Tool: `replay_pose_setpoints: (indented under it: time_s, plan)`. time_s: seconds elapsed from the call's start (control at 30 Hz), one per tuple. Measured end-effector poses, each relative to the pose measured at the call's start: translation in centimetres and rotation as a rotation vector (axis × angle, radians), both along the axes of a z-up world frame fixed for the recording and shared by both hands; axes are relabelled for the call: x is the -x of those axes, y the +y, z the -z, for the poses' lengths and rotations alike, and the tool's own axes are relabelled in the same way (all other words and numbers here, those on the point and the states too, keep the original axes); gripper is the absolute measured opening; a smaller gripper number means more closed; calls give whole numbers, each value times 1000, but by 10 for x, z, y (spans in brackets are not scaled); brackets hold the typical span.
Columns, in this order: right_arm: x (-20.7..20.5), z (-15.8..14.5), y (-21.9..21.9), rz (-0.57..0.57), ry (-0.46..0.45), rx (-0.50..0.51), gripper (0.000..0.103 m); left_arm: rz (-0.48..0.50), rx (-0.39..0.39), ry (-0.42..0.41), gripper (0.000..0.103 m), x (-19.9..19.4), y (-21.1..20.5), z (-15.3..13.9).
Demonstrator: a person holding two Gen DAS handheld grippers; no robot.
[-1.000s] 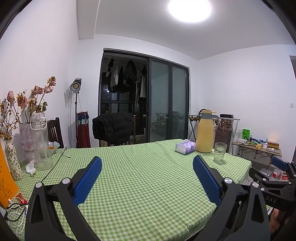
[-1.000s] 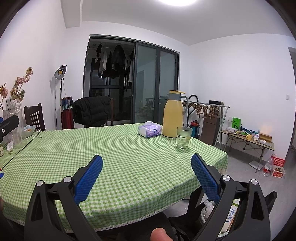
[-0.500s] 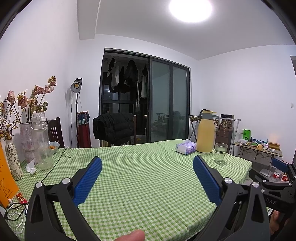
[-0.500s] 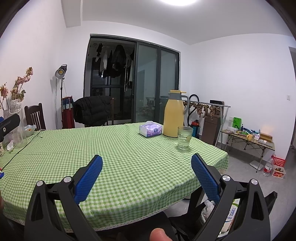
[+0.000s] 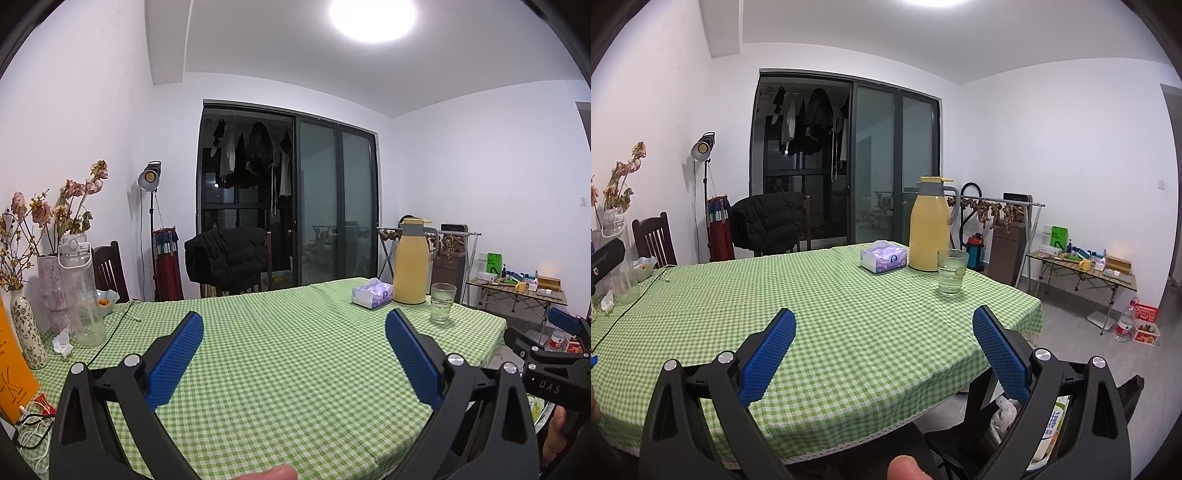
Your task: Collect trash
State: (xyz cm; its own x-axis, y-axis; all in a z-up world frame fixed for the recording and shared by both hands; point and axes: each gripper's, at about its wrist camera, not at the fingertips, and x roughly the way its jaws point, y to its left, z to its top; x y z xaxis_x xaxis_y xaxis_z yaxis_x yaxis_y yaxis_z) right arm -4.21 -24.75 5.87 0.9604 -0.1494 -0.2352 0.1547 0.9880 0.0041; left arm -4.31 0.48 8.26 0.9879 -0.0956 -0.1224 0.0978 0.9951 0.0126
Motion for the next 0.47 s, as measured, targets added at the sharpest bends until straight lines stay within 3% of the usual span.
replay_pose_setpoints:
  time_s: [0.37,0.47]
  plan:
    - [-16,4,-18,17,26,-33,93,11,27,76,96,-31,-1,9]
    - [-30,-3,-22,27,12,15,95,-30,2,58,96,-48,5,1]
